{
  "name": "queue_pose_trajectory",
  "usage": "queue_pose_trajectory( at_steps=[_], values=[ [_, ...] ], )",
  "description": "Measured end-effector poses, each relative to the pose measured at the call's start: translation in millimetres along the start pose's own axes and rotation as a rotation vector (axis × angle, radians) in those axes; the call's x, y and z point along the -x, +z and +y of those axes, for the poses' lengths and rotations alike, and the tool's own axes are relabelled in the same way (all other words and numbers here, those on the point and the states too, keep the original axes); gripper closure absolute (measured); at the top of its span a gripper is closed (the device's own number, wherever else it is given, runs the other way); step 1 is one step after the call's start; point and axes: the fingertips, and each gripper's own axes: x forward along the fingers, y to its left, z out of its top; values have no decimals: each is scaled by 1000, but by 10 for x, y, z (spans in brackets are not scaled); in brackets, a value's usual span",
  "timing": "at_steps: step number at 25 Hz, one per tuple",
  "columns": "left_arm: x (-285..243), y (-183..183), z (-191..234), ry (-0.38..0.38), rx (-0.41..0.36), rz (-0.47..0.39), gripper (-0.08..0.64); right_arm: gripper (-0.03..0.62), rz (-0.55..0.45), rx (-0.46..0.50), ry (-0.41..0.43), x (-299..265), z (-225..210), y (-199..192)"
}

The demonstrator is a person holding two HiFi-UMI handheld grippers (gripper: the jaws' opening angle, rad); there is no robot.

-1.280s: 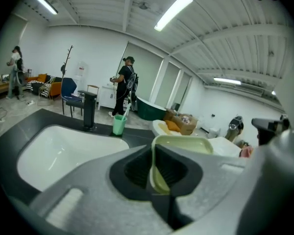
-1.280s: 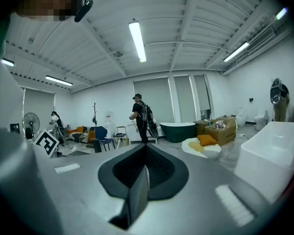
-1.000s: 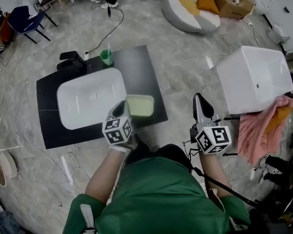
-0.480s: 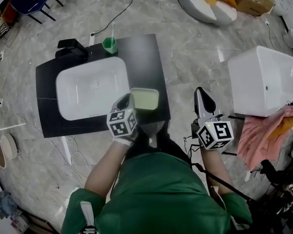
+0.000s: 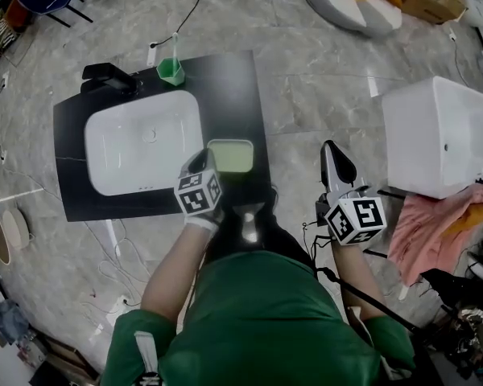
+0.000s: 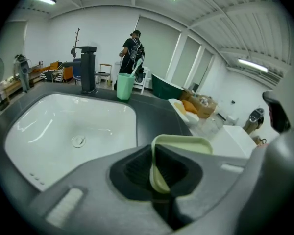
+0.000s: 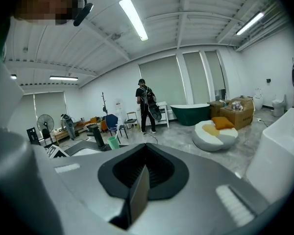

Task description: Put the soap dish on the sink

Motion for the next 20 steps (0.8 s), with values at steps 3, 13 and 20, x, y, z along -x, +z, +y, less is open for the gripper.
queue_pose_trajectory(
  at_steps=[3, 13, 20],
  values=[
    [-77, -50, 37, 23, 15, 15, 538, 601, 12, -2, 8, -33, -60, -37],
    [-201, -178, 33, 68, 22, 49, 529, 600, 16, -2, 1, 5, -225, -42],
    [-15, 13, 31, 69, 6, -1, 495, 601, -15, -1, -3, 91, -200, 77]
  ],
)
